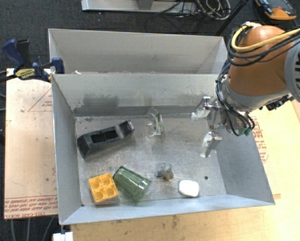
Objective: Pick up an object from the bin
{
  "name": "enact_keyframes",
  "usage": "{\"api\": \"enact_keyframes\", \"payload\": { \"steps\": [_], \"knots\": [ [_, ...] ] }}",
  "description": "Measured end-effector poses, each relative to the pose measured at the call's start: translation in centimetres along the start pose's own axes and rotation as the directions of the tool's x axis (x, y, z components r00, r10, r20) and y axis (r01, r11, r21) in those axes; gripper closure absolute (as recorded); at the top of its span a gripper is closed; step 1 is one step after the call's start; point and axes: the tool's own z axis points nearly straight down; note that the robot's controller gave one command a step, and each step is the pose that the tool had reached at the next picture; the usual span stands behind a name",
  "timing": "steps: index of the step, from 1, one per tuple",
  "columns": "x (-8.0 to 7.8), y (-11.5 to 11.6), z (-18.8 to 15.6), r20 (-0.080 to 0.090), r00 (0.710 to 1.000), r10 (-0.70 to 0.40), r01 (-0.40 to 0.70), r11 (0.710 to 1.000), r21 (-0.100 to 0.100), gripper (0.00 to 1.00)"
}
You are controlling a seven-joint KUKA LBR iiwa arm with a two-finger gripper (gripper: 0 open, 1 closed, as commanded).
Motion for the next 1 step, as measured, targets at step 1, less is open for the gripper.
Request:
{"api": "enact_keyframes", "payload": {
  "steps": [1],
  "knots": [
    [0.00,0.00,0.00,0.000,1.000,0.000,0.000,1.000,0.000,0.00]
  ]
}}
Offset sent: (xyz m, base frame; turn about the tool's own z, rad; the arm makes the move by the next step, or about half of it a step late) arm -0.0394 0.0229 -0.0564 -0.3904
